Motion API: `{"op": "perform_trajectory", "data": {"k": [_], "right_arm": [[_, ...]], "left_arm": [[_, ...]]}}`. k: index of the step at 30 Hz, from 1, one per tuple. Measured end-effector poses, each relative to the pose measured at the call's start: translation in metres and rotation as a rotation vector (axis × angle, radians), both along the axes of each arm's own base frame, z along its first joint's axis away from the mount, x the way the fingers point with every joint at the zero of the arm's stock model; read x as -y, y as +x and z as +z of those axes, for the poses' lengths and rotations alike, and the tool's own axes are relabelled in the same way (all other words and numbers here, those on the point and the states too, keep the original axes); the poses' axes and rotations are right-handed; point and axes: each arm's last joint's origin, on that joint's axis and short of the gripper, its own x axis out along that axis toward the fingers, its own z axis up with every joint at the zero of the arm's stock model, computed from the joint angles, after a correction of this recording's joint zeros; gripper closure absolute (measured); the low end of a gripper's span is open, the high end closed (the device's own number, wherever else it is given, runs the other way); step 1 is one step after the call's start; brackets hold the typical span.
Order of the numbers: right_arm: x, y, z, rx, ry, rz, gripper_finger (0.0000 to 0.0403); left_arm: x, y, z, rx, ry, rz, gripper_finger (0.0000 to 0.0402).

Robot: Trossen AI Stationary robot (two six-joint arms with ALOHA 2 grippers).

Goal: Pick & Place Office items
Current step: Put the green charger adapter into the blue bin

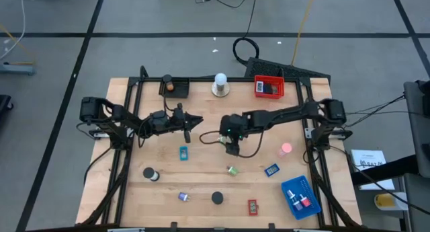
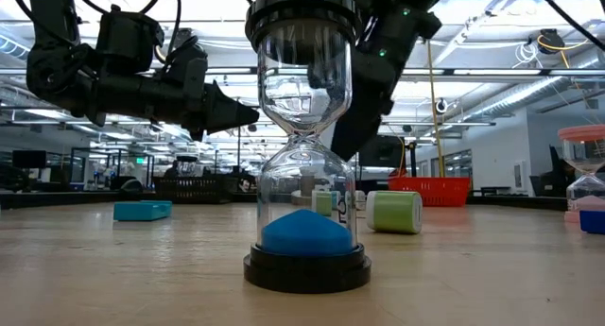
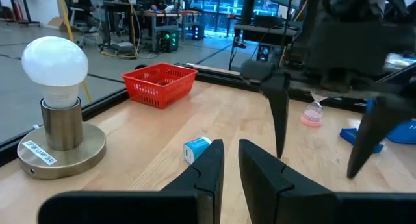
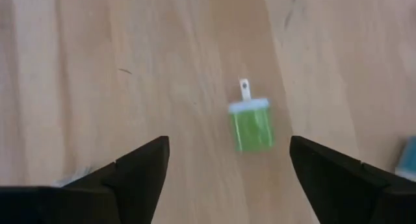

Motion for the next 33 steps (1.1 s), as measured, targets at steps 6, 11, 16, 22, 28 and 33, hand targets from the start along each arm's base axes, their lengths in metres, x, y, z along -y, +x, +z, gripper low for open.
{"op": "perform_trajectory", "data": {"k": [6, 11, 16, 22, 28, 33], "right_arm": [[0.0, 0.014, -0.02, 0.023, -0.061, 0.026, 0.0108], [0.001, 0.019, -0.04, -0.021, -0.065, 0.037, 0.0136], [0.001, 0.02, -0.053, -0.062, -0.05, 0.014, 0.0188], [0.001, 0.019, -0.051, -0.063, -0.035, -0.022, 0.0279], [0.003, 0.002, -0.04, -0.133, 0.052, -0.26, 0.0279], [-0.003, -0.043, -0.037, -0.202, 0.078, -0.485, 0.0279]], "left_arm": [[0.0, 0.0, 0.0, 0.0, 0.0, 0.0, 0.0346], [0.0, 0.0, 0.0, -0.001, 0.0, 0.0, 0.0346], [0.0, 0.0, 0.0, -0.001, 0.0, 0.0, 0.0346], [0.0, 0.0, 0.0, -0.001, 0.0, 0.0, 0.0346], [0.0, 0.0, 0.0, -0.001, 0.0, 0.0, 0.0346], [0.0, 0.0, 0.0, 0.0, 0.0, 0.0, 0.0346]]}}
